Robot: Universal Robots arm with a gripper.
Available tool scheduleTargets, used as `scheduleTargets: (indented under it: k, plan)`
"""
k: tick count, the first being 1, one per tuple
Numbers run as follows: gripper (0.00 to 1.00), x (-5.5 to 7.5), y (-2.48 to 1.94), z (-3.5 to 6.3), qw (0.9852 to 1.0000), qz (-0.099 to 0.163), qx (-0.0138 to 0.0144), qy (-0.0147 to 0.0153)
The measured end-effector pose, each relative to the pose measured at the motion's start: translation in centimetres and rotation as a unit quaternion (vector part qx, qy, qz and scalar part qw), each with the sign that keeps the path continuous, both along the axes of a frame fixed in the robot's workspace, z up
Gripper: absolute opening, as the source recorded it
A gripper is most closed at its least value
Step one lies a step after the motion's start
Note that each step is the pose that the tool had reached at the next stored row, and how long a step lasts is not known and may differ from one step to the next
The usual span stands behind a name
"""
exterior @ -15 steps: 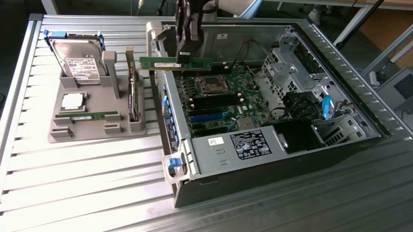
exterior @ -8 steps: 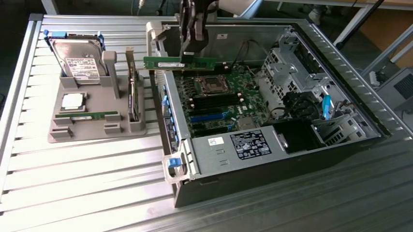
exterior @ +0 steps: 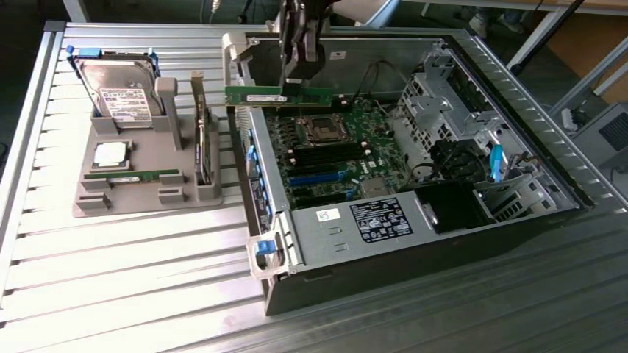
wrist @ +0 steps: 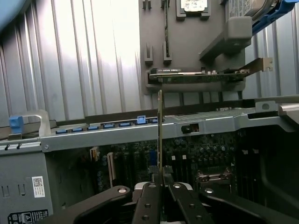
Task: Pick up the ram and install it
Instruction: 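Pick up the ram and move it above insertion slot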
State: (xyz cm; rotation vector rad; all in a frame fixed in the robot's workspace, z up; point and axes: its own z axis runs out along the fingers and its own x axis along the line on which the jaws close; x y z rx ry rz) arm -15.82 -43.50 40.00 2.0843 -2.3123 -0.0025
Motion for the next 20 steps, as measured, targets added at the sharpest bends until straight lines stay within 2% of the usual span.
scheduleTargets:
  k: [14,20]
  plan:
    - [0.11,1.7,0.0,0.0,1.0,0.0,-0.0004,0.0]
    - [0.11,2.9,0.0,0.0,1.0,0.0,-0.0006,0.0]
